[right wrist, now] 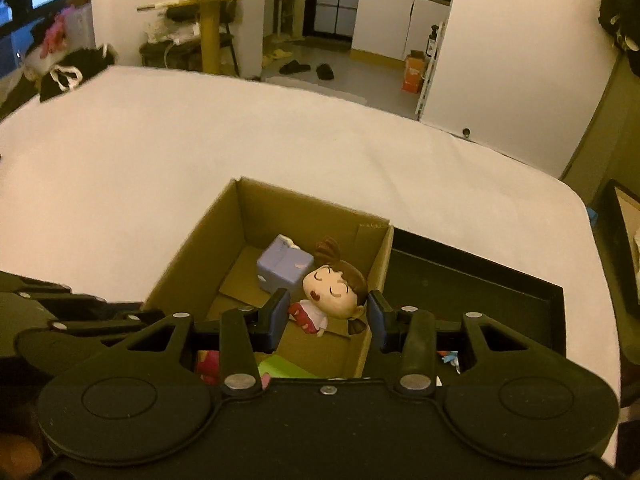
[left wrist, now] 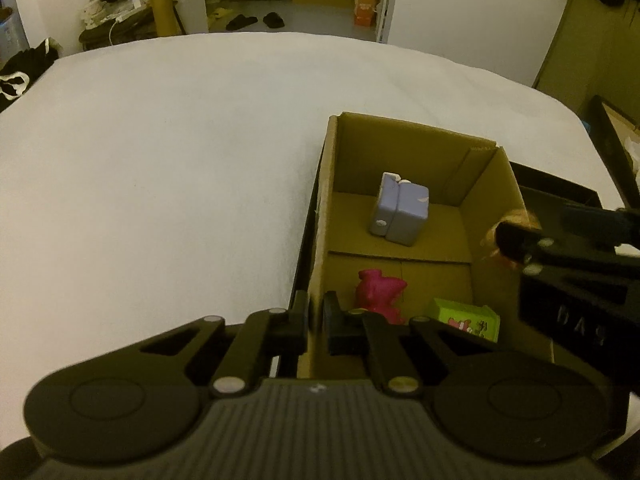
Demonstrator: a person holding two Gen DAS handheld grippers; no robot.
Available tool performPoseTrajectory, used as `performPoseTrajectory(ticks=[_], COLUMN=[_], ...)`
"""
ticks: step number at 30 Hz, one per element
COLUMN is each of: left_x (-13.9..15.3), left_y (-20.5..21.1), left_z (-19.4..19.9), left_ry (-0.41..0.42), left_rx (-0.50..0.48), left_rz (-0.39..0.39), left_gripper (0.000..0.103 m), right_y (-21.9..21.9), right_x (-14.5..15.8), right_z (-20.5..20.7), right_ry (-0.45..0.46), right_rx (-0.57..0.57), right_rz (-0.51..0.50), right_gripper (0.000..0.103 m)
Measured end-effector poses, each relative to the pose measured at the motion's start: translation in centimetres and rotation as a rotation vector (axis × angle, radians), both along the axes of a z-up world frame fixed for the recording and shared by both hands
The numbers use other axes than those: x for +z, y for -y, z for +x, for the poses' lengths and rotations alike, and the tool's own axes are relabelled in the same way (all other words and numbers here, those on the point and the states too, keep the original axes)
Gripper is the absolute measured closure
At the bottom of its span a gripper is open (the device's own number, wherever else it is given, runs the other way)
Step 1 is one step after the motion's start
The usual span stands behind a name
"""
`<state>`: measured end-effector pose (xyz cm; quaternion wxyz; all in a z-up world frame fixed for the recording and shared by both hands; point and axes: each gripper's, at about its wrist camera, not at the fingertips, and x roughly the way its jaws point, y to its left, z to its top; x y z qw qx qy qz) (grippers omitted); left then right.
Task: Organize rigid objects
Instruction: 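Carry the girl figurine into the box and open the right gripper, then move the right tool back over the tray to the white charger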
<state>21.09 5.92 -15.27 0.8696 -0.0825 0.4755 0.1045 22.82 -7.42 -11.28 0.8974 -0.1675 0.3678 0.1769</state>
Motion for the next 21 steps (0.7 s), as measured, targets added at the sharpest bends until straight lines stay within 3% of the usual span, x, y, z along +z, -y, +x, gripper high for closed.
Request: performPoseTrajectory(ticks=[2,21], left_x=[0.0,0.3], left_y=[0.0,0.5], left_z=[0.0,0.0], left_ry=[0.004,-0.002], left_rx=[-0.003,0.005], left_rz=[-0.007,0.025], left_gripper=[0.096,0.096], right_y=[-0.1,2.7], right_x=[0.0,0.0], right_z=[-0.3,-1.1], right_ry=[0.009,-0.033], right_rx=[-0.001,-0.054], right_rz=[0.001,0.054], right_gripper=[0.046,0.043])
